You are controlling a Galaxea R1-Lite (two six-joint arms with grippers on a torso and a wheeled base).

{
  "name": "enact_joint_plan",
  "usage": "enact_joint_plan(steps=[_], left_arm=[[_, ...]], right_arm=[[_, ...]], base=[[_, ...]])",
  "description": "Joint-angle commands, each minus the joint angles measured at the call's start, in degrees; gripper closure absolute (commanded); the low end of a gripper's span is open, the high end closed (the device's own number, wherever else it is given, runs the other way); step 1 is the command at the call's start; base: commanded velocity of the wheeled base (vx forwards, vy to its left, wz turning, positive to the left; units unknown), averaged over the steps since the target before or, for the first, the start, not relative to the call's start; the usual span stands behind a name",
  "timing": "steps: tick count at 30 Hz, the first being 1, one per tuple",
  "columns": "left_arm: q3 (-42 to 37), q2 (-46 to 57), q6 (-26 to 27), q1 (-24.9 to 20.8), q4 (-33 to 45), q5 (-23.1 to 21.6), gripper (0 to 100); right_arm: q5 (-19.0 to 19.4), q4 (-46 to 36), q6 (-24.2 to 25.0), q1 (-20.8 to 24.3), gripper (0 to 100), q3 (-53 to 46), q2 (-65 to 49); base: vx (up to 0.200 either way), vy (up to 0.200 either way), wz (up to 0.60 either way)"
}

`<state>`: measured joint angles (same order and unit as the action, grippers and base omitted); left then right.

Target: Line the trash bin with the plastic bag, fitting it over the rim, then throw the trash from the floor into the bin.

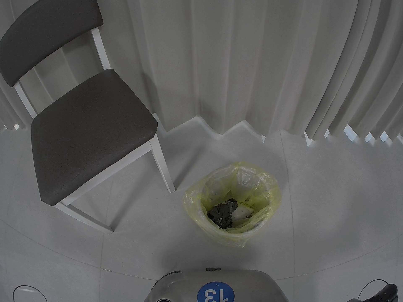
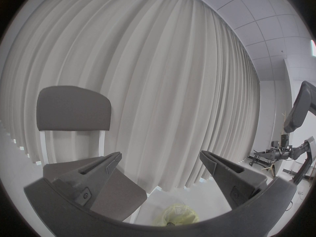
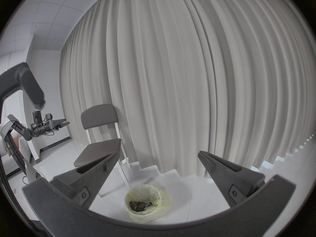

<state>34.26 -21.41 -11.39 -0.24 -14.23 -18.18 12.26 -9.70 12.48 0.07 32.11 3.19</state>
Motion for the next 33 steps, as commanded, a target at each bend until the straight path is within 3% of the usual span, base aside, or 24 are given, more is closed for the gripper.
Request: enact_joint_plan(steps=[1, 6, 18, 22, 28, 33], left_arm=[[-3.32, 10.24, -2.76, 6.31, 3.06, -1.42, 0], [-7.62, 15.69, -8.92, 7.19, 4.65, -3.18, 0], [-16.68, 15.96, -8.3, 5.52, 5.17, -2.74, 0], [-17.56, 17.8, -7.33, -1.51, 7.9, -2.74, 0], [-20.9, 20.79, -4.43, 0.51, 11.68, -2.13, 0], [-27.66, 20.88, 3.3, 0.95, 9.66, 8.16, 0]], right_arm=[[-4.35, 0.39, 1.4, -0.16, 0, -2.14, -3.11], [-4.71, 1.0, 0.52, -0.07, 0, -3.63, -3.11], [-3.39, 1.09, -1.15, -0.16, 0, -9.61, -3.11], [1.1, 1.18, -3.08, -0.07, 0, -11.37, -3.11], [2.41, 1.27, -7.3, -0.07, 0, -14.18, -3.11], [1.36, 8.03, -9.14, -0.07, 0, -18.05, -3.11]], base=[[0.0, 0.0, 0.0], [0.0, 0.0, 0.0], [0.0, 0.0, 0.0], [0.0, 0.0, 0.0], [0.0, 0.0, 0.0], [0.0, 0.0, 0.0]])
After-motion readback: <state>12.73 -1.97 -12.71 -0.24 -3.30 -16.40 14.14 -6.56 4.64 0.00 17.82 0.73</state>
